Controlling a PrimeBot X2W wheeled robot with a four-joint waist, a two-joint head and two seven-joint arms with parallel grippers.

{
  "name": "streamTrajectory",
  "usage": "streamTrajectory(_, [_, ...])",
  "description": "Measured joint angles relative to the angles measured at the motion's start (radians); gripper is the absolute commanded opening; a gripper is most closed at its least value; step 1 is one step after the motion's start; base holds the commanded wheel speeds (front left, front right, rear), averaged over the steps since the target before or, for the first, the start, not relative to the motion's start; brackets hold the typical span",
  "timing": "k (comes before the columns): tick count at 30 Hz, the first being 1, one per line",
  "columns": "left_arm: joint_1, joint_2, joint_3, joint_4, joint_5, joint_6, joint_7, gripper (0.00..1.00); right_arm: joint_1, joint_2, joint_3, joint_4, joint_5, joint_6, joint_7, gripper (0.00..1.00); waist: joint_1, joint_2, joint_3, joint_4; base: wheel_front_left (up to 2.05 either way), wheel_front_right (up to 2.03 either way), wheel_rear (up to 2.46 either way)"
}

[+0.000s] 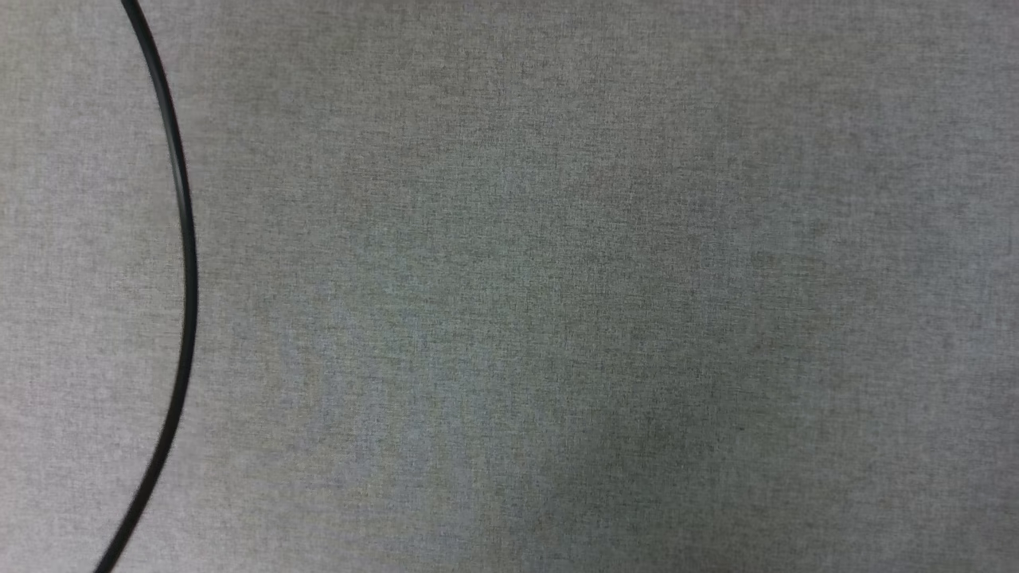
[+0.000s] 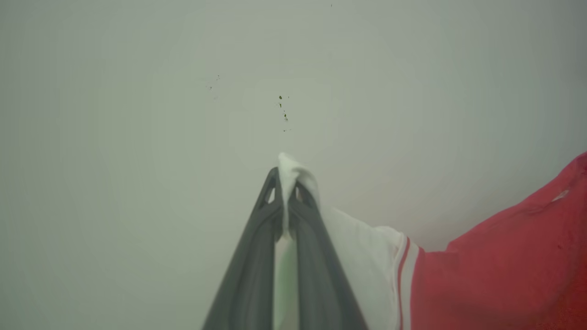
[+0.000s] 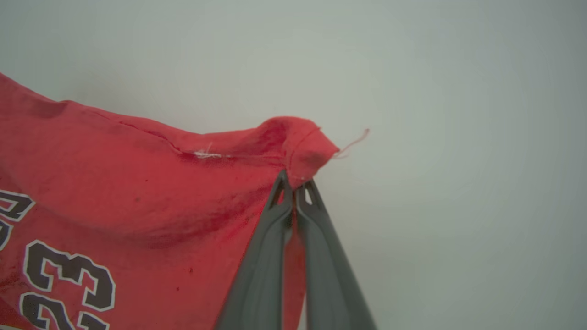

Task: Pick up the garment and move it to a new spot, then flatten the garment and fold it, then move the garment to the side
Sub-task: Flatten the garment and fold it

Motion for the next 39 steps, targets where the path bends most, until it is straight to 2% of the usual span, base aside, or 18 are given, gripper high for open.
streamTrajectory(8, [0.193,0.009,-0.012,-0.014,-0.052,-0.003,-0.021,0.0,0.139,-0.02,0.09,0.031,0.093,0.0,-0.063,0.0,0.0,0.0,-0.003,0.007,0.0,0.0,0.0])
streamTrajectory(14, [0.411,0.024,0.004,-0.13,-0.062,0.003,-0.023,0.0,0.285,-0.04,0.139,0.009,0.164,0.0,-0.1,0.0,-0.0001,0.0001,-0.039,0.011,0.0,0.0,0.0])
streamTrajectory(21, [0.753,0.039,0.017,-0.3,-0.066,0.048,-0.025,0.0,0.504,-0.09,0.185,-0.056,0.235,0.0,-0.128,0.0,-0.0002,0.0001,-0.122,0.008,0.0,0.0,0.0])
streamTrajectory(28, [1.089,0.061,0.033,-0.439,-0.136,0.1,-0.012,0.0,0.752,-0.142,0.214,-0.124,0.307,0.0,-0.133,0.0,-0.0004,0.0,-0.227,0.006,0.0,0.0,0.0])
streamTrajectory(34, [1.348,0.067,0.034,-0.516,-0.18,0.144,0.005,0.0,0.983,-0.154,0.227,-0.169,0.344,0.0,-0.132,0.0,-0.0005,0.0001,-0.316,0.003,0.0,0.0,0.0])
streamTrajectory(39, [1.522,0.069,0.031,-0.539,-0.239,0.15,0.023,0.0,1.159,-0.17,0.206,-0.199,0.376,0.0,-0.13,0.0,-0.0005,0.0001,-0.387,0.006,0.0,0.0,0.0])
